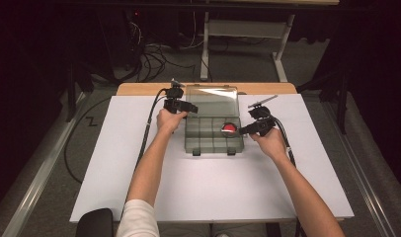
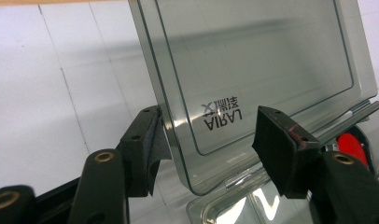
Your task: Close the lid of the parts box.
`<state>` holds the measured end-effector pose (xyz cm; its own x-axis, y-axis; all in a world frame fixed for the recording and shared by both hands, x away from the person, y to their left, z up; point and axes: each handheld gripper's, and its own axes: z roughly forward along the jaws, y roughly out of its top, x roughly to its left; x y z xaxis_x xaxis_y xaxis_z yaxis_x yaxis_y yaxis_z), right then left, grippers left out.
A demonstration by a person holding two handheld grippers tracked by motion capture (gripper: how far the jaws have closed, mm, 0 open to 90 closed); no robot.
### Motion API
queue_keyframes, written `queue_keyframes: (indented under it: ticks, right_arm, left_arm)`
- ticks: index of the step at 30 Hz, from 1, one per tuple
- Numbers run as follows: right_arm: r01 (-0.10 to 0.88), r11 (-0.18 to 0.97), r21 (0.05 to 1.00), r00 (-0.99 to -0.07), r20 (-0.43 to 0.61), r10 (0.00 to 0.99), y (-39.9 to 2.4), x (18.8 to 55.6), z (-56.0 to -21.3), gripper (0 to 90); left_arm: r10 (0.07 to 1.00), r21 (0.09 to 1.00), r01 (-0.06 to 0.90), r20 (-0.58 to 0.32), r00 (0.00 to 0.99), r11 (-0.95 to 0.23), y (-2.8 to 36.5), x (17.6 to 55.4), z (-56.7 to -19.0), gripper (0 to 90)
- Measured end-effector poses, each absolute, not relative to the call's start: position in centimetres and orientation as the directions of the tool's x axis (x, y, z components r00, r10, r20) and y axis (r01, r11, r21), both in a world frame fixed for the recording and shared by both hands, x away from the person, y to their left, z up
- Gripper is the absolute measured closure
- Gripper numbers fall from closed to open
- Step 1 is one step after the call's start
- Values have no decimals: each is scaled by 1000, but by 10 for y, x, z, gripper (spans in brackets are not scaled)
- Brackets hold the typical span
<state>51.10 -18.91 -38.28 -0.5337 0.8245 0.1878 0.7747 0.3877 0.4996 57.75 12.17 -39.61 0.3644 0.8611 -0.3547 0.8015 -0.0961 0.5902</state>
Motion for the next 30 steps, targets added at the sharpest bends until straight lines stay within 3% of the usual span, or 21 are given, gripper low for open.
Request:
queue_keyframes:
  ticks: [30]
  right_arm:
    - [785, 391, 480, -523, 176, 834, -185, 511, -381, 765]
  left_arm:
    - [857, 640, 719, -179, 484, -272, 116, 552, -368, 472]
